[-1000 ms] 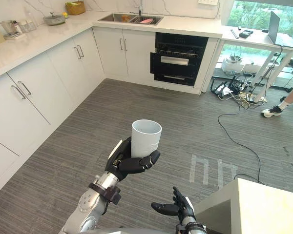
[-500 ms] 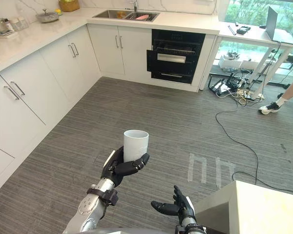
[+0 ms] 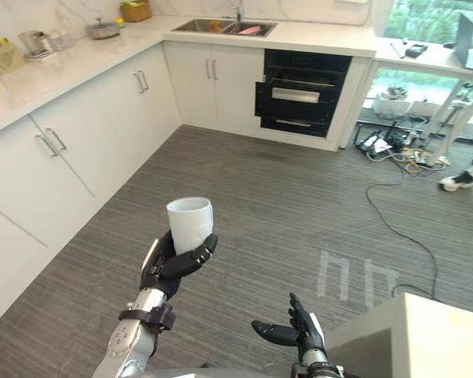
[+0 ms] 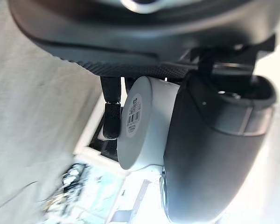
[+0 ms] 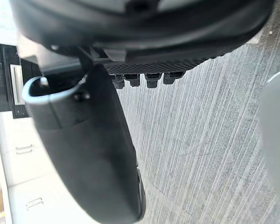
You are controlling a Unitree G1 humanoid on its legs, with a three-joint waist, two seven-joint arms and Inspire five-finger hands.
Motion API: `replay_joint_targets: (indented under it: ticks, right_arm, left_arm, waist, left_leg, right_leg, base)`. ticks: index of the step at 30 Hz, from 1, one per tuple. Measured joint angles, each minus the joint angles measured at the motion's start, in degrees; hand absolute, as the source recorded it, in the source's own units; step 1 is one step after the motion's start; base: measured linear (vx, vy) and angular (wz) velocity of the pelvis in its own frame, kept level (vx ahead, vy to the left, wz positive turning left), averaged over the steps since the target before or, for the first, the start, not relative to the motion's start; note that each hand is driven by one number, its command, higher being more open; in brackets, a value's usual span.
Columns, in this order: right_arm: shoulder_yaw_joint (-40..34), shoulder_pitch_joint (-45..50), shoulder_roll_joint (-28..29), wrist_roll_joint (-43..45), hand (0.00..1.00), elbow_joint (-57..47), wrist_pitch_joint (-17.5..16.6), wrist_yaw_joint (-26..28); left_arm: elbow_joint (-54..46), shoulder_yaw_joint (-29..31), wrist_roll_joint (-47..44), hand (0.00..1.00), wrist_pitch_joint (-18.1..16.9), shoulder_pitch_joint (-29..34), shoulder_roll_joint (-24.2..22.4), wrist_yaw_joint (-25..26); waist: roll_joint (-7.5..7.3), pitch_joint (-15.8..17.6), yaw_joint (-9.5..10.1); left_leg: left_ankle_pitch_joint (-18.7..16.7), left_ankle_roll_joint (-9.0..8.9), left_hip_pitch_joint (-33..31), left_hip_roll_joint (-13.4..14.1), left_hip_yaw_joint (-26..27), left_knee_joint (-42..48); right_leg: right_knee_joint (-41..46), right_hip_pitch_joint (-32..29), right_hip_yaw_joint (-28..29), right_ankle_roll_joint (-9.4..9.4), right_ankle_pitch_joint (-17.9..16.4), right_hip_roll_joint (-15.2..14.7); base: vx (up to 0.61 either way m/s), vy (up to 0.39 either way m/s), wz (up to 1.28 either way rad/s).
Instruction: Walk over to the sink, pick up the cup, carry it to the dishwasher, place the cup inside the dishwasher, then close the dishwasher door
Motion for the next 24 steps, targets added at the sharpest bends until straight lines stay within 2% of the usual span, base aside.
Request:
replay_joint_targets:
  ticks: [2,4,7,9,10,12,13,14,15,16,17,18,19,21,23,24]
  right_arm:
    - [0.6,0.5,0.6,0.0,1.0,0.0,0.0,0.1]
    - [1.7,1.7,0.7,0.0,1.0,-0.5,-0.4,0.7]
    - [1.7,2.3,1.2,0.2,1.0,-2.7,-0.7,1.8]
    - [1.7,2.8,1.3,0.3,1.0,-3.0,-0.7,2.2]
    - [1.6,3.6,1.3,0.3,1.0,-3.1,-0.7,2.4]
    - [1.6,5.0,1.3,0.5,1.0,-3.8,-0.7,3.1]
    - [1.6,5.8,1.2,0.6,1.0,-4.7,-0.6,3.5]
    - [1.7,6.2,0.2,0.6,1.0,-5.7,-0.4,3.8]
    - [1.8,6.7,-0.3,0.6,1.0,-6.4,-0.3,3.9]
    - [1.9,7.2,-0.9,0.7,1.0,-7.3,-0.2,3.9]
    - [2.3,6.9,-1.4,0.7,1.0,-8.2,0.1,3.7]
    - [2.7,7.0,-2.0,0.8,1.0,-10.6,0.1,3.9]
    - [2.8,7.0,-2.2,0.8,1.0,-12.3,0.1,3.9]
    - [3.4,6.5,-2.0,1.1,1.0,-13.4,0.1,3.5]
    - [3.5,6.4,-1.9,1.7,1.0,-14.2,-0.1,2.8]
    - [3.5,6.0,-2.3,2.5,1.0,-14.1,-0.2,2.7]
  left_arm:
    - [0.0,0.0,-0.9,0.0,-0.6,-0.2,0.1,0.2]
    - [0.0,0.0,-1.0,0.0,-1.1,-0.4,0.6,0.2]
    - [0.0,-0.6,-1.5,0.0,-1.0,-0.4,2.1,0.2]
    - [0.2,-1.7,-1.7,0.0,-0.9,-0.4,2.9,0.0]
    - [0.9,-2.6,-1.9,0.0,-0.9,-0.3,3.3,-0.5]
    - [1.3,-3.6,-1.9,0.0,-1.0,1.0,3.6,-1.5]
    - [1.3,-4.2,-1.9,0.0,-1.1,2.4,3.4,-1.8]
    - [1.4,-5.2,-2.0,0.0,-1.1,4.2,3.2,-1.9]
    - [1.4,-5.9,-2.0,0.0,-1.1,5.4,3.1,-1.9]
    - [1.3,-6.8,-2.0,0.0,-1.1,6.9,2.8,-1.9]
    - [1.3,-7.4,-2.0,0.0,-1.1,7.3,2.4,-1.9]
    - [1.3,-7.5,-2.0,0.0,-1.2,7.2,1.1,-2.0]
    - [1.3,-7.7,-2.0,0.0,-1.3,6.9,0.1,-2.1]
    - [1.3,-7.8,-2.1,0.0,-1.3,6.3,-1.2,-3.1]
    - [1.3,-8.1,-2.1,0.0,-1.3,5.0,-1.2,-4.9]
    - [1.3,-7.9,-2.3,0.0,-1.4,4.2,-1.0,-5.3]
  waist:
    - [-0.08,0.6,-0.27]
    - [-0.76,1.1,-0.68]
    - [-2.44,2.5,-0.96]
    - [-2.94,2.7,-1.05]
    - [-3.07,2.6,-1.12]
    - [-3.34,2.2,-1.53]
    - [-3.18,2.1,-1.65]
    - [-2.11,1.6,-1.96]
    - [-1.04,0.9,-1.94]
    - [0.2,0.1,-1.89]
    - [0.88,-0.4,-1.68]
    - [1.36,-0.4,-1.21]
    - [2.21,-0.5,-0.87]
    - [2.79,-0.6,-0.54]
    - [2.03,-1.0,0.67]
    - [1.81,-0.9,1.57]
  left_leg:
    - [-1.0,0.44,1.8,0.3,-1.2,0.6]
    - [-1.9,0.46,2.8,0.4,-2.5,0.8]
    - [-2.9,0.34,3.3,0.7,-4.2,1.1]
    - [-4.2,-0.11,3.3,0.9,-5.5,2.3]
    - [-5.6,-0.71,3.3,0.8,-6.5,3.4]
    - [-8.9,-1.72,3.5,0.6,-8.2,7.0]
    - [-11.7,-2.58,4.0,0.8,-8.9,9.7]
    - [-14.4,-4.36,5.7,2.3,-9.2,11.5]
    - [-15.2,-5.86,6.6,3.5,-9.0,11.9]
    - [-16.0,-7.09,6.7,5.3,-8.9,16.0]
    - [-16.4,-7.08,2.7,7.8,-9.3,27.4]
    - [-14.6,-6.25,-1.1,10.6,-9.3,38.5]
    - [-12.0,-5.69,-3.9,13.2,-9.1,46.4]
    - [-11.6,-5.56,-8.6,17.3,-9.2,58.0]
    - [-15.1,-4.73,-13.4,16.9,-8.6,58.7]
    - [-16.7,-4.6,-16.1,15.8,-7.5,54.7]
  right_leg:
    - [5.7,-1.2,0.0,-0.05,1.3,-0.6]
    - [6.6,-3.4,-1.1,-0.25,-1.3,-1.0]
    - [0.8,-7.5,-3.2,-0.07,-1.1,-0.3]
    - [-6.0,-8.9,-2.7,0.42,0.7,0.6]
    - [-10.1,-8.8,-1.9,0.24,2.8,0.8]
    - [-11.5,-8.6,-1.4,-2.29,4.6,0.4]
    - [-10.3,-7.5,-1.4,-3.78,5.1,0.3]
    - [-8.3,-6.2,-2.3,-3.91,5.2,1.0]
    - [-8.0,-5.3,-2.9,-4.02,4.9,1.8]
    - [-7.7,-4.2,-3.4,-4.47,2.7,3.0]
    - [-6.5,-2.9,-3.3,-5.26,0.8,3.8]
    - [-6.6,-1.1,-3.1,-5.55,-0.7,5.3]
    - [-7.1,0.8,-3.0,-6.18,-1.8,6.8]
    - [-9.3,5.4,-2.8,-7.72,-4.1,9.0]
    - [-13.5,10.3,-1.7,-7.99,-5.2,9.0]
    - [-15.7,12.3,-0.6,-7.83,-5.3,8.4]
  base:
    - [0.08,0.05,0.2]
    - [0.1,0.026,0.33]
    - [0.14,-0.024,0.28]
    - [0.19,-0.089,0.41]
    - [0.25,-0.123,0.53]
    - [0.4,-0.196,0.54]
    - [0.52,-0.252,0.4]
    - [0.48,-0.224,0.3]
    - [0.42,-0.174,0.16]
    - [0.55,-0.203,-0.03]
    - [0.64,-0.259,-0.18]
    - [0.64,-0.259,-0.31]
    - [0.43,-0.166,-0.3]
    - [0.48,-0.108,-0.21]
    - [0.58,-0.081,-0.3]
    - [0.47,-0.011,-0.43]
